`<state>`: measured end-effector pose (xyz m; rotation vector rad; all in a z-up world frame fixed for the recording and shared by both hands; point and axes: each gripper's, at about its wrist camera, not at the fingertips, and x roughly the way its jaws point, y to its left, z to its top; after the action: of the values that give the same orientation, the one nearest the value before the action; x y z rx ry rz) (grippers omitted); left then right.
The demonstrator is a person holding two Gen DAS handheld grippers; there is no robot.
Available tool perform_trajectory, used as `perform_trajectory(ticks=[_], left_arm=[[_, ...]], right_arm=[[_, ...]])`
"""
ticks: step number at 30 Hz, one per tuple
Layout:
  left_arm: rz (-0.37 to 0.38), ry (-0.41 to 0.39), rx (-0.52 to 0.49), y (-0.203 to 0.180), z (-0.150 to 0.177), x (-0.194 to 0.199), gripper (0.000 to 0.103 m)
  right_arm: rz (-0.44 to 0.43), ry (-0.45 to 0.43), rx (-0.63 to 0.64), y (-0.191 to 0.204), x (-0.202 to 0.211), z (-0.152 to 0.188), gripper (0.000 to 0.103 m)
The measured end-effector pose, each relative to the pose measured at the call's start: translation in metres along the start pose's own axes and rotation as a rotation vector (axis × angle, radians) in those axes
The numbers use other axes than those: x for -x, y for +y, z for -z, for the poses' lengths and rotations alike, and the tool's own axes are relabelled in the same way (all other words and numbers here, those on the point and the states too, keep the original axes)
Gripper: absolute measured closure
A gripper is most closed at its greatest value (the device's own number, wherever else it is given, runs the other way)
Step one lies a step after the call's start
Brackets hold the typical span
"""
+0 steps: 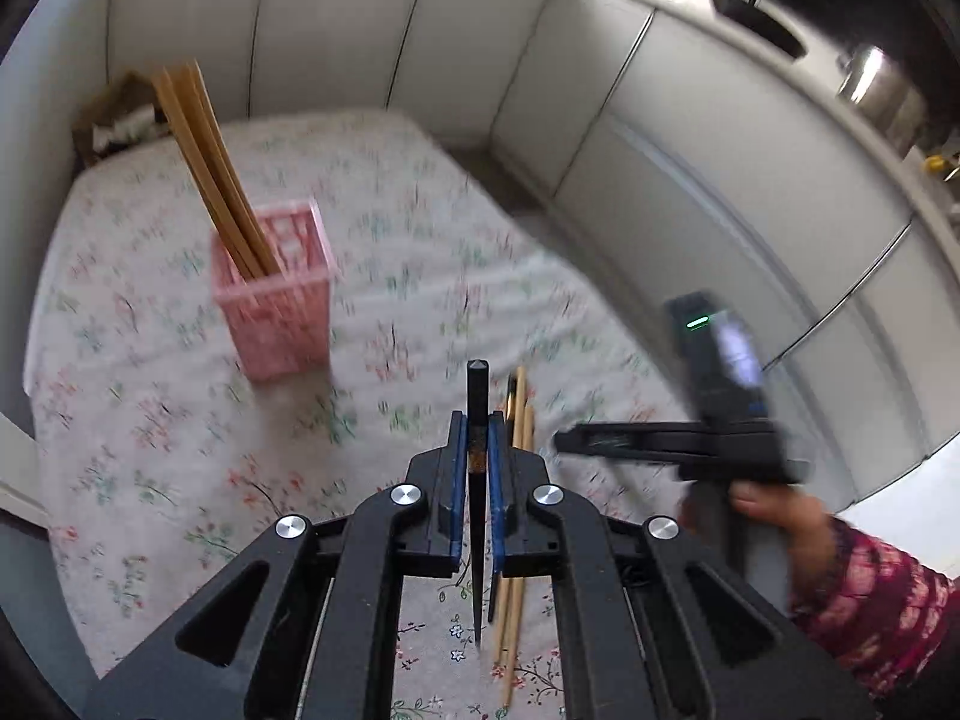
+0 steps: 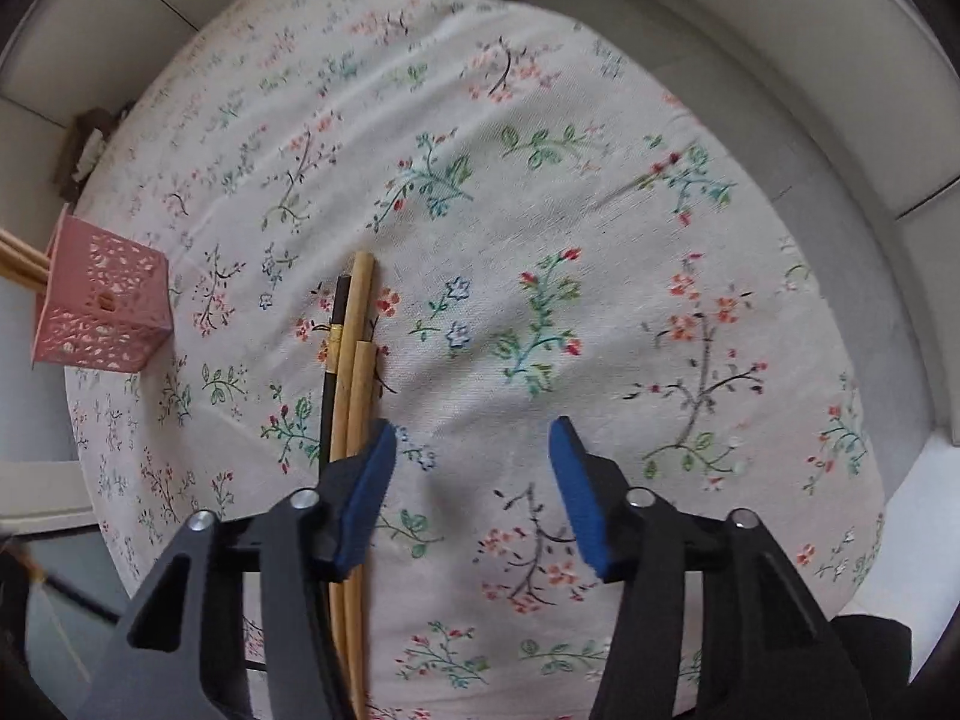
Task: Organize utensils
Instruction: 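Lift a black chopstick with the left tool while the right tool grasps a wooden one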
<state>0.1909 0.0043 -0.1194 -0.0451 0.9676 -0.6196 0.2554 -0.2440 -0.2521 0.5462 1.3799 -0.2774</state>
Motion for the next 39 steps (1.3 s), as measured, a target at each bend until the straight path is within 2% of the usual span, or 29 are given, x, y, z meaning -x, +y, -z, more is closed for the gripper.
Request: perform_trajectory(ticks=[2,4,6,9,12,17,20,22,24,26,29,30,33,35,37,39], left_arm=[[0.014,-0.034,0.000,0.001,-0.002,0.013,0.097],[0.022,-0.049,0.003,0.002,0.000,0.022,0.097],[0.028,-0.056,0.006,0.001,-0.002,0.023,0.097],[0.025,-0.067,0.007,0.002,-0.003,0.029,0.097],[0.034,-0.079,0.015,0.005,-0.003,0.032,0.097],[0.042,-0.084,0.025,0.009,-0.003,0.031,0.097],[0.044,-0.095,0.035,0.011,-0.004,0.033,0.097],[0.045,-0.100,0.038,0.011,-0.004,0.035,0.097],[0.044,-0.103,0.038,0.011,-0.004,0.036,0.097],[0.040,-0.104,0.031,0.009,-0.004,0.037,0.097],[0.031,-0.106,0.030,0.008,-0.005,0.038,0.097],[0.028,-0.108,0.028,0.007,-0.005,0.039,0.097],[0.012,-0.118,0.023,0.005,-0.004,0.045,0.097],[-0.008,-0.127,0.023,0.002,-0.003,0.048,0.097],[-0.034,-0.144,0.024,-0.003,-0.001,0.051,0.097],[-0.055,-0.169,0.025,-0.009,0.002,0.055,0.097]], right_arm=[[0.019,0.004,-0.001,0.007,-0.001,-0.002,0.055],[0.069,0.013,0.000,0.012,-0.004,-0.003,0.063],[0.099,0.026,0.015,0.019,-0.006,-0.003,0.064],[0.055,0.050,-0.005,0.026,-0.006,-0.003,0.064],[0.032,0.026,-0.013,0.031,0.000,-0.001,0.064],[0.023,0.064,-0.034,0.035,-0.008,0.000,0.064],[0.052,0.048,-0.029,0.039,-0.011,0.001,0.064],[0.076,0.051,-0.021,0.044,-0.012,0.001,0.070],[0.136,0.043,0.001,0.053,-0.016,0.001,0.090],[0.130,0.041,-0.004,0.054,-0.017,0.003,0.090],[0.122,0.044,-0.010,0.058,-0.017,0.003,0.086],[0.094,0.037,-0.010,0.058,-0.016,0.004,0.090],[-0.047,0.001,-0.016,0.043,-0.011,0.011,0.095],[-0.088,-0.077,-0.010,0.033,0.000,0.021,0.095],[-0.157,-0.198,0.033,0.029,0.024,0.037,0.095],[-0.210,-0.371,0.115,0.029,0.063,0.061,0.095]])
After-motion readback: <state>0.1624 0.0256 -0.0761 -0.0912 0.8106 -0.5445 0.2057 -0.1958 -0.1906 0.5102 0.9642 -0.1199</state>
